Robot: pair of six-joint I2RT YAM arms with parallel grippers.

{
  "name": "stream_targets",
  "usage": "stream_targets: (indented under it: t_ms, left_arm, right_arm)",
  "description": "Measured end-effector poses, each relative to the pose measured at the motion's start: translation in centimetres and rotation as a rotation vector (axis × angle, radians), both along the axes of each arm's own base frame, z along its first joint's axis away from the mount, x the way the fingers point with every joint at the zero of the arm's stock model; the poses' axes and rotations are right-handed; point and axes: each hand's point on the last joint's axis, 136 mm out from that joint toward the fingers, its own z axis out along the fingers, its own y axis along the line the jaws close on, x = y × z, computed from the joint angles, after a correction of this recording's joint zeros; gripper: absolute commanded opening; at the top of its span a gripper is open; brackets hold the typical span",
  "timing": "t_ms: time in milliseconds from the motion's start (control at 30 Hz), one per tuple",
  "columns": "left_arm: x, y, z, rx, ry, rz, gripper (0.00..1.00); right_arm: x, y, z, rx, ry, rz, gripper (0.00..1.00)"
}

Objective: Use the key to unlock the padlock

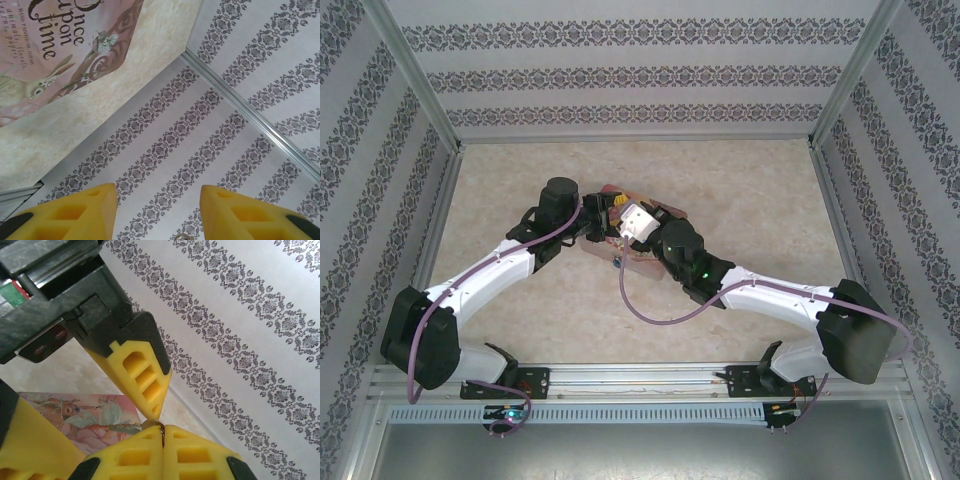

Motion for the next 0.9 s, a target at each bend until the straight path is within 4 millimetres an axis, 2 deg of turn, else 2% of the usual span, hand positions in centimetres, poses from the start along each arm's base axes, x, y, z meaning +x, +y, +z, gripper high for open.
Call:
stream_targets:
  t_ms: [300, 600, 800, 900]
  left_arm:
    - [0.3, 0.0, 0.4, -0.011, -0.022, 0.011, 0.17]
    - [0.9, 0.2, 0.6, -0.013, -0.040, 0.038, 0.00]
    - [1.1, 0.3, 0.8, 0.009, -0.075, 0.036, 0.00]
    - [1.5, 0.4, 1.5, 0.058, -0.139, 0.012, 0.00]
  right_arm:
    - [0.0, 0.0, 0.1, 0.003, -0.002, 0.000, 0.00]
    - [0.1, -0.1, 0.1, 0.004, -0.004, -0.006, 0.01]
    - [-0.1, -0.2, 0.3, 0.016, 0.006, -0.005, 0.40]
    - [-0.8, -0.4, 1.5, 0.053, 0.008, 0.008, 0.53]
